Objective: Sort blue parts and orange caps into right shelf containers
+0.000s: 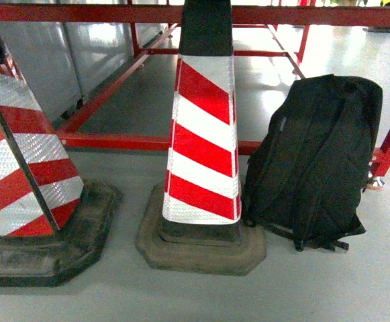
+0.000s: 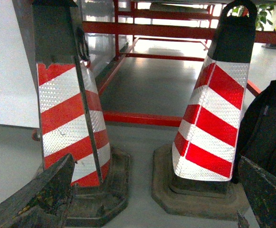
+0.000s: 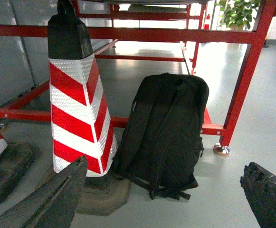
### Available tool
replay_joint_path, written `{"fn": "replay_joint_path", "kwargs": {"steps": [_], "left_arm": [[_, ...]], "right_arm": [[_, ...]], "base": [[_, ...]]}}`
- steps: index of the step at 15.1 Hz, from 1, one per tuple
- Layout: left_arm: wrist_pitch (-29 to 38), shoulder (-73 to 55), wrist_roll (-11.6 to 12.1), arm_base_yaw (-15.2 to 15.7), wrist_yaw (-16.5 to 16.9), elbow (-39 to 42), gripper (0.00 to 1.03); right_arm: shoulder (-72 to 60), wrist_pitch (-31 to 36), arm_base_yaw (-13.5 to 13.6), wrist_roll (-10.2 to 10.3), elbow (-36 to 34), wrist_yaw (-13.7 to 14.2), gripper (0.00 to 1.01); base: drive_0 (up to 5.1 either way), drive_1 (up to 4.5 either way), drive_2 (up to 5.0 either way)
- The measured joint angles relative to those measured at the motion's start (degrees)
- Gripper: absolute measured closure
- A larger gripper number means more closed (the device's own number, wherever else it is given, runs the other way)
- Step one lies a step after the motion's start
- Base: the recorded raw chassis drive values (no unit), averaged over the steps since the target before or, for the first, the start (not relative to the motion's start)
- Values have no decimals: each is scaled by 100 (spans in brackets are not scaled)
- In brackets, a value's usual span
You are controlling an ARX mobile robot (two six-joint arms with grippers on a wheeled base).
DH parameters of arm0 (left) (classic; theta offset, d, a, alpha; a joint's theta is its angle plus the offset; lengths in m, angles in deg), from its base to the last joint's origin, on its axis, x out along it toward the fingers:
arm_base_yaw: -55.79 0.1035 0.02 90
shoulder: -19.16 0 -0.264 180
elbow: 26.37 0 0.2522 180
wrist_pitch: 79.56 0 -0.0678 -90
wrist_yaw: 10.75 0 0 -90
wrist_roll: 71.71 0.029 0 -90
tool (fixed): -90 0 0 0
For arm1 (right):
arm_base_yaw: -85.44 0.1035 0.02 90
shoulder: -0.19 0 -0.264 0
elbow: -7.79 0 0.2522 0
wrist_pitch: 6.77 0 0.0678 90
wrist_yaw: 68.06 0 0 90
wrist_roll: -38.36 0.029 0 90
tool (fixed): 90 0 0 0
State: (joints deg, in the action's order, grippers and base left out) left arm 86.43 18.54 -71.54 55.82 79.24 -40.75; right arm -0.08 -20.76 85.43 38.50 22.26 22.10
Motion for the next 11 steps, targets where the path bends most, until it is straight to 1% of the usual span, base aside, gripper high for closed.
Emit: {"fn": "replay_joint_path", "kwargs": {"steps": [11], "left_arm": [[0, 0, 0, 0, 0, 0, 5]], "right_arm": [[0, 0, 0, 0, 0, 0, 3]], "base": [[0, 0, 0]]}}
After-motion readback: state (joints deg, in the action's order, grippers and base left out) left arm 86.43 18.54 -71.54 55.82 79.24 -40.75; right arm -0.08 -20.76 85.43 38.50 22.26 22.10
